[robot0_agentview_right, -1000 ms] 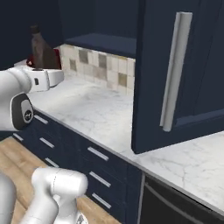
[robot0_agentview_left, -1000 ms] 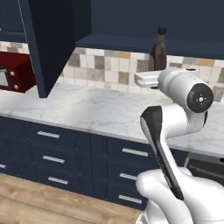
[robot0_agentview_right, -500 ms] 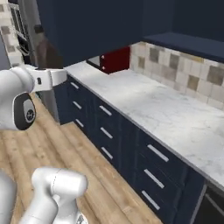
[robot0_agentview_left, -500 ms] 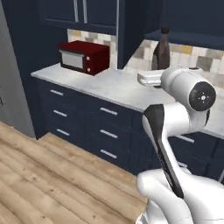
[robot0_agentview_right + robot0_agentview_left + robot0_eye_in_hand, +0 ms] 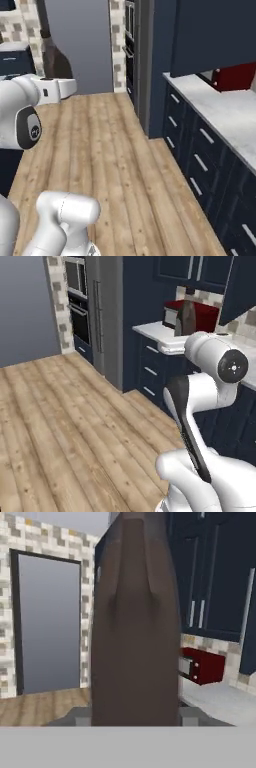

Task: Move the syrup bottle and condiment bottle from the cabinet to the dining counter.

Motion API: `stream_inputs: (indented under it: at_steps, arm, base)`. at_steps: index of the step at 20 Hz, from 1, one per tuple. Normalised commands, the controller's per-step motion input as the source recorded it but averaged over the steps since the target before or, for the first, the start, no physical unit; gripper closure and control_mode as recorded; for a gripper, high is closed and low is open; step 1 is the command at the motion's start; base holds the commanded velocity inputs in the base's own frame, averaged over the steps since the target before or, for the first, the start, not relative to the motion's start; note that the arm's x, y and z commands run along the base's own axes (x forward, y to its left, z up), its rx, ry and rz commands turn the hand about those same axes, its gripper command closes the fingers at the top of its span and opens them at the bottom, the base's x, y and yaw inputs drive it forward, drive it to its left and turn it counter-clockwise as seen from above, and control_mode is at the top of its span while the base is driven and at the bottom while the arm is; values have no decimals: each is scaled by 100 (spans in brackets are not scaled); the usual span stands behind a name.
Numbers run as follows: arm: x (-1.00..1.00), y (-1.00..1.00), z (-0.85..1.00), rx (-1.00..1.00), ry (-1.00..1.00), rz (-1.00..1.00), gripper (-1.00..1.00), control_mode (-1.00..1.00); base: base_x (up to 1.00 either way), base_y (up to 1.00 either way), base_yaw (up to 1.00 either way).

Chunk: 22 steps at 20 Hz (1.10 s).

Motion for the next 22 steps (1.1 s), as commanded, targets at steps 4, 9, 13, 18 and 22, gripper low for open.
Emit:
stream_inputs:
  at_steps: [4,9,13,18,22]
  arm:
    - [0,0,0,0,0,0,100,100]
    - [0,0,0,0,0,0,100,100]
    - [0,0,0,0,0,0,100,100]
    - [0,0,0,0,0,0,100,100]
    - [0,0,0,0,0,0,100,100]
  base:
    - [0,64,43]
    - [0,47,35]
    - [-3,65,23]
    - [-14,70,19]
    - [-17,64,17]
